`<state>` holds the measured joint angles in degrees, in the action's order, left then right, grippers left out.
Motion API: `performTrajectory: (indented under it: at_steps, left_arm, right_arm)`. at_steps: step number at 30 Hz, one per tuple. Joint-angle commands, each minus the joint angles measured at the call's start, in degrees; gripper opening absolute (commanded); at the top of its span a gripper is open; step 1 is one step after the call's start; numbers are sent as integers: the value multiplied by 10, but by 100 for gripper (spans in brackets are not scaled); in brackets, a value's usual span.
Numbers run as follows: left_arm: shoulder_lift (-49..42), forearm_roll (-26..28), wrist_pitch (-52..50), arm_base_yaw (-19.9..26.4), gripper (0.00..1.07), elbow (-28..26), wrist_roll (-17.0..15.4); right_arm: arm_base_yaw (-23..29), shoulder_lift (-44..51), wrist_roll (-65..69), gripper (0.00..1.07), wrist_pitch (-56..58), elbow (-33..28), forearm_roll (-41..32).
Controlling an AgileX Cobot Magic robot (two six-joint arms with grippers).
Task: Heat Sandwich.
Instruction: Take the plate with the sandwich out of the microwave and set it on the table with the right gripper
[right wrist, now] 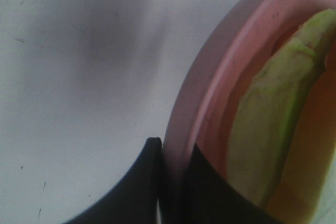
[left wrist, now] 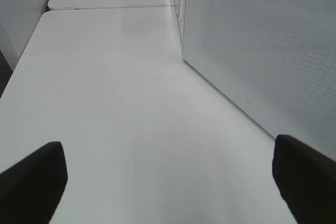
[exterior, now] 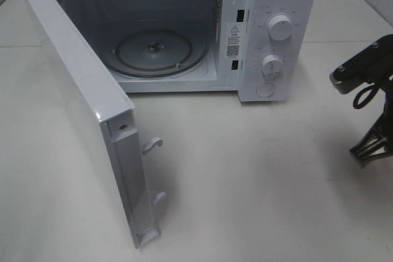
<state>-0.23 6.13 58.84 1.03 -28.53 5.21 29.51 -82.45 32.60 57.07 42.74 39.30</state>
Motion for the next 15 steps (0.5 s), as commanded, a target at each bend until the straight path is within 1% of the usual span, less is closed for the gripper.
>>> performTrajectory:
  at_steps: [1,3,7,15]
  left_arm:
    - [-16,1,0,2,103,2,-1]
    - [-16,1,0,2,103,2,-1]
    - [-16,1,0,2,103,2,-1]
    - [-16,1,0,2,103,2,-1]
  right_arm:
    - [-26,-25,7,0,-9,13,25]
    - [-32,-31,7,0,-13,13,25]
    - [-62,-66,30,0,-46,15,36]
    - [-88,-114,82,0,-92,15,73]
